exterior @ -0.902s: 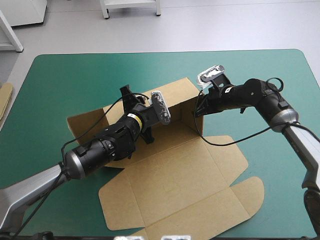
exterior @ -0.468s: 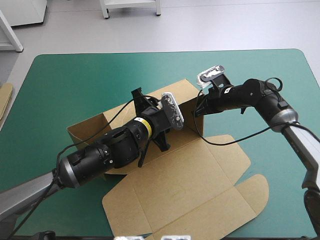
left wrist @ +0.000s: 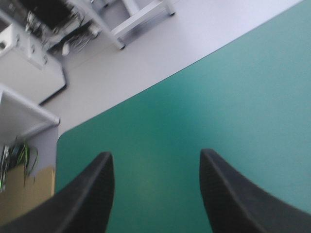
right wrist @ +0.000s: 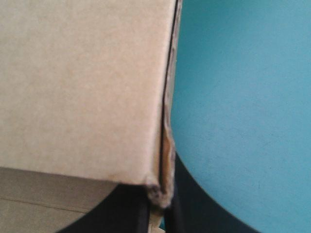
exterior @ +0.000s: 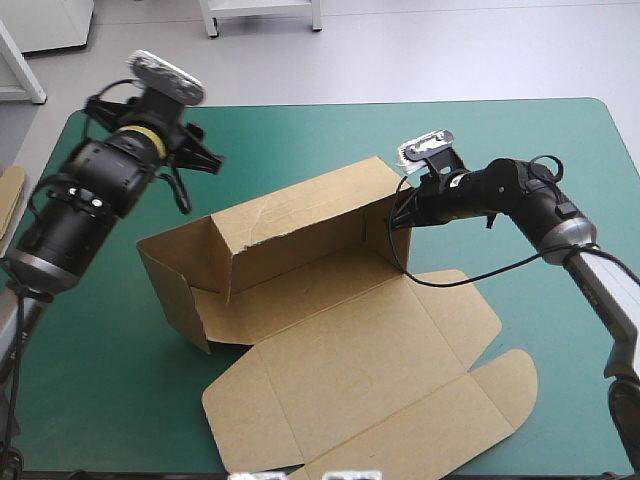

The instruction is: Fold the box

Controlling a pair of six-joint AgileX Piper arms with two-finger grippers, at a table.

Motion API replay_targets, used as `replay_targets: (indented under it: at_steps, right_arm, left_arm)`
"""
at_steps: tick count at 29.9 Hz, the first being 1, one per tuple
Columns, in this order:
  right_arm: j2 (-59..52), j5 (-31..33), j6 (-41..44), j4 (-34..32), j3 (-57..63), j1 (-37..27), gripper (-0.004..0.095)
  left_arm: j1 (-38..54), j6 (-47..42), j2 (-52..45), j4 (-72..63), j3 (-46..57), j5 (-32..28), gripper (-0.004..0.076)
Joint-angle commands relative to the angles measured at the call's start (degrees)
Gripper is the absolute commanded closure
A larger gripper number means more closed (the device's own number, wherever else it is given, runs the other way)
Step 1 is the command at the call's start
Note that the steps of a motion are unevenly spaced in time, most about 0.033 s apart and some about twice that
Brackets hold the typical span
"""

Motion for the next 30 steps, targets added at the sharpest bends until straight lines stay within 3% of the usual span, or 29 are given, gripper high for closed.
replay_targets:
  at_steps: [1,6,11,19,26,30]
  right_arm:
    - [-2.34,-1.25,0.73,-0.26,-1.92,0.0,0.0925]
    - [-2.34,-0.97,3.49,-2.15,-4.55,0.0,0.0925]
    - [-2.34,1.14,10.63,-9.56,-9.25,-0.23,0.0925]
    - [-1.39,12.14,15.74,-13.89,-19.43,-6.11,0.0925]
    - [8.5,28.88,15.8,-14.27,-31.21,-8.28,0.0925]
    - [13.62,28.72,17.24,-13.35,-35.96,-8.28,0.0925]
  left_arm:
    - [11.62,1.23,-2.38,-6.71,-2.07,-2.67,0.0339]
    - [29.32,7.75,-2.27,-27.3,-0.01,-2.38,0.0339]
    - [38.3,13.26,-2.16,-41.48,3.53,-2.51,0.0339]
    - [40.72,14.81,-1.78,-42.35,8.66,-0.24,0.0339]
    - [40.72,14.87,-1.24,-42.75,9.23,0.26,0.0339]
    - [40.72,16.48,-1.11,-43.77,9.23,1.8,0.0339]
